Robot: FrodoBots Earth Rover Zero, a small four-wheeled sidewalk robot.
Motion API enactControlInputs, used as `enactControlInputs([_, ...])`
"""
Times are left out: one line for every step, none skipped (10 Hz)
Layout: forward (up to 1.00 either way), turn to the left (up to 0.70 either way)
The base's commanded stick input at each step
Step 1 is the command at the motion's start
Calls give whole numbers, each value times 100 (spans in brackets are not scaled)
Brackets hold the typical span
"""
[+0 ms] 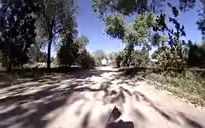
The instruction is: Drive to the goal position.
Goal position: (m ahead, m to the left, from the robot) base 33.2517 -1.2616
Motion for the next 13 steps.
enactControlInputs([100,3])
enactControlInputs([100,3])
enactControlInputs([100,3])
enactControlInputs([100,3])
enactControlInputs([100,3])
enactControlInputs([100,3])
enactControlInputs([100,3])
enactControlInputs([100,3])
enactControlInputs([100,3])
enactControlInputs([100,3])
enactControlInputs([100,3])
enactControlInputs([100,3])
enactControlInputs([100,3])
